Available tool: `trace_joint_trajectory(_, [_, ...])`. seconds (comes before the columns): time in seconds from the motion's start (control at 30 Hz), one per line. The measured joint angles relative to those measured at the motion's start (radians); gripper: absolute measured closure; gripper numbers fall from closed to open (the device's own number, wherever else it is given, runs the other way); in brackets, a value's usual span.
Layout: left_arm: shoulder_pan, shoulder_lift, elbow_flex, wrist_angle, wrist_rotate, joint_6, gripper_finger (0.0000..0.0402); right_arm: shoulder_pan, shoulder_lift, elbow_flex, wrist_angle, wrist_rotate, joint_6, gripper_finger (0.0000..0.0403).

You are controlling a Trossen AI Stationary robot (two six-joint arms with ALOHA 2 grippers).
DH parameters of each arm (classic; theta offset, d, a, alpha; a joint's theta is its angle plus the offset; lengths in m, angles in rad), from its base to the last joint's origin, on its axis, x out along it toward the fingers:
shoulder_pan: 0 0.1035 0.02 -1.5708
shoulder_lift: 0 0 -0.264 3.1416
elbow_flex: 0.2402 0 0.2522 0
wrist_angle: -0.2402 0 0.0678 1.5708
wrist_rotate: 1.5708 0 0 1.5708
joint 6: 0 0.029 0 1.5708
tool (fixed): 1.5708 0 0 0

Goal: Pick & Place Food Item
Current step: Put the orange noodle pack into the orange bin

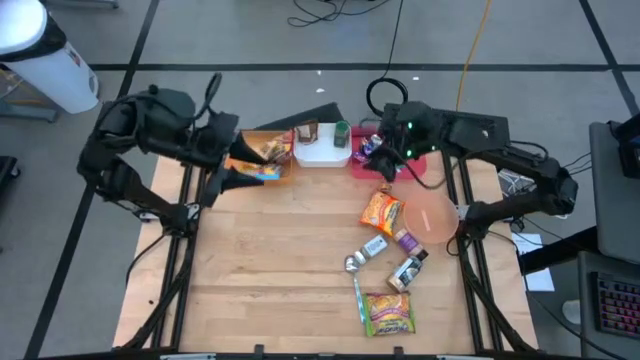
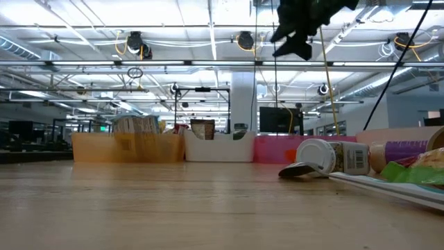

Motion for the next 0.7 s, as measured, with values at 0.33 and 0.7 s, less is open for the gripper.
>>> trace_joint_trajectory(0.33, [-0.044,-0.002,-0.242,0.131,0.095,-0.020,0.0178,0.299,-0.030,-0.374,0.785,0.003,0.337,0.0212])
trace_joint_trajectory(0.7, [0.001,-0.002,-0.634,0.563,0.331,-0.040,0.0178,0.495,-0.019,-0.730,1.569,0.320,0.635,0.0214])
